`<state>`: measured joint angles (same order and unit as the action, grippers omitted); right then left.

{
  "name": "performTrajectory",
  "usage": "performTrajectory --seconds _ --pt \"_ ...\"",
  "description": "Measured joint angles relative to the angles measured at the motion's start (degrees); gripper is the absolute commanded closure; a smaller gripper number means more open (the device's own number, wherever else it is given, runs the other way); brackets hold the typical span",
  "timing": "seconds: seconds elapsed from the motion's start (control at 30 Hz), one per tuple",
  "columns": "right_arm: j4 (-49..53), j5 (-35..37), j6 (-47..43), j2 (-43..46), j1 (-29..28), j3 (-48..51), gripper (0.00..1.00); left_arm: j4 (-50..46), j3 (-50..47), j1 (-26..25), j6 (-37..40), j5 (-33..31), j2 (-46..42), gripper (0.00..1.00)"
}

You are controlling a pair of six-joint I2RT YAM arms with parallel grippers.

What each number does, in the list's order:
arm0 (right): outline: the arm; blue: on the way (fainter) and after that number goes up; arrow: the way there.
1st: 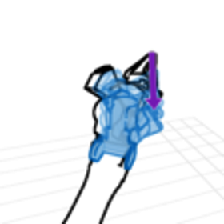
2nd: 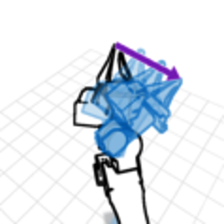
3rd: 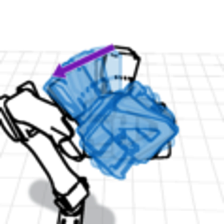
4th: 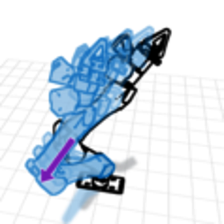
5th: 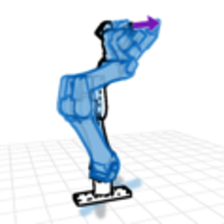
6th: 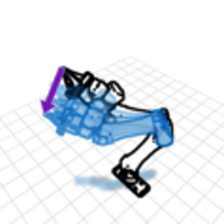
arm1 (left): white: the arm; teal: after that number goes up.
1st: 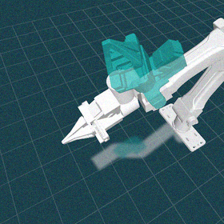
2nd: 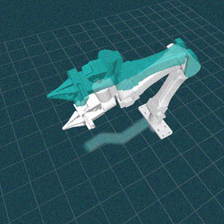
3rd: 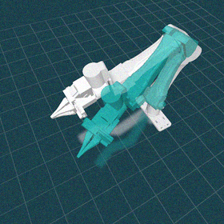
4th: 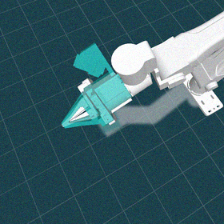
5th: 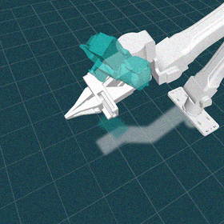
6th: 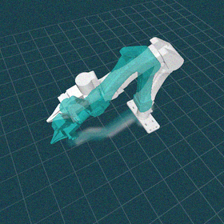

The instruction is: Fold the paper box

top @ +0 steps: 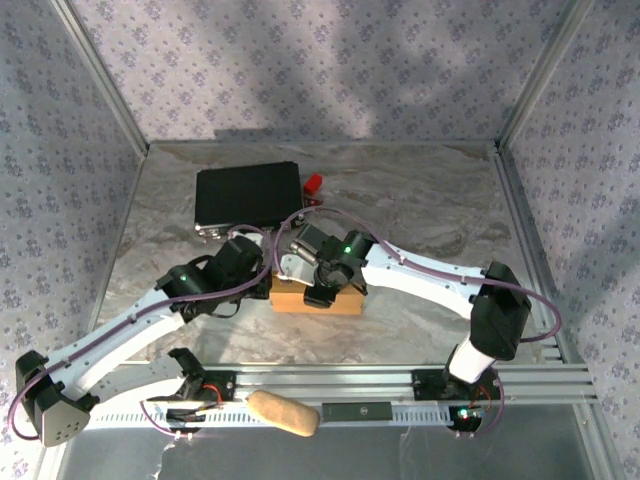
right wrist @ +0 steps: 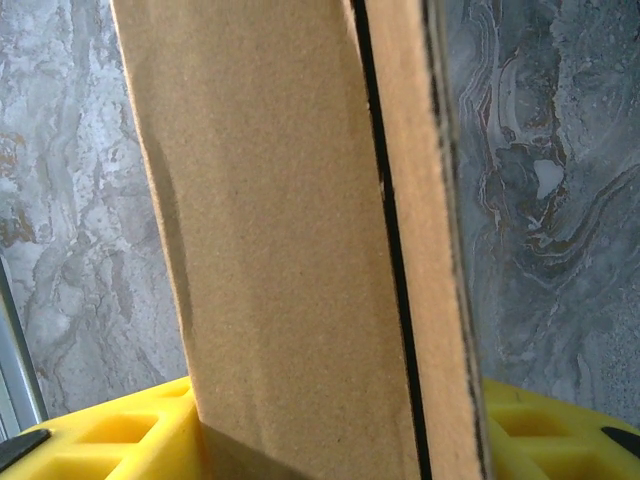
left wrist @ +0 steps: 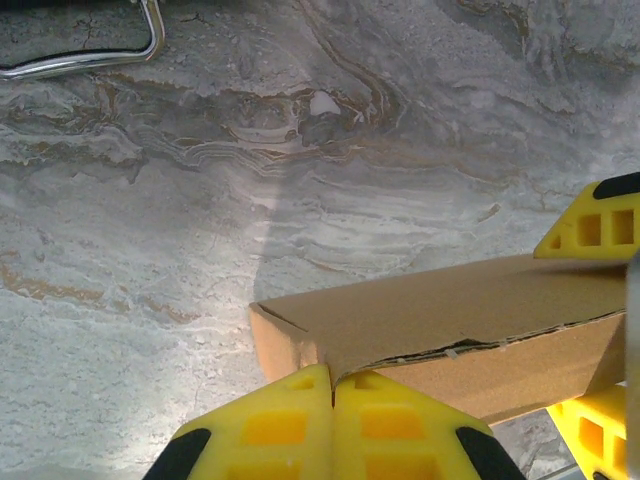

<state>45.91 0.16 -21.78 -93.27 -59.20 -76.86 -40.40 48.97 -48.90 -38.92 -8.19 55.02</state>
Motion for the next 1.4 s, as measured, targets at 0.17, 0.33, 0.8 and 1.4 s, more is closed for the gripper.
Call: performTrajectory --seconds 0.17,0.33,0.8,1.4 --pt "-0.39 0.00 0.15 0.04 0.37 0.11 0.42 -0.07 -0.02 -0.66 -0.17 -1.36 0.00 1.00" --pt "-0.98 -0.02 0.83 0.33 0.48 0.28 0.39 0.46 -0.57 -1.09 -0.17 -1.95 -0.26 1.00" --pt "-4.33 -0.22 5.49 8.81 2.80 4.00 0.37 2.82 -1.90 -2.62 -0.83 -4.70 -0.59 1.00" --pt "-11.52 -6.01 31.58 43.89 27.12 27.15 0.62 2.91 -1.90 -3.10 -0.81 -5.20 -0.48 1.00"
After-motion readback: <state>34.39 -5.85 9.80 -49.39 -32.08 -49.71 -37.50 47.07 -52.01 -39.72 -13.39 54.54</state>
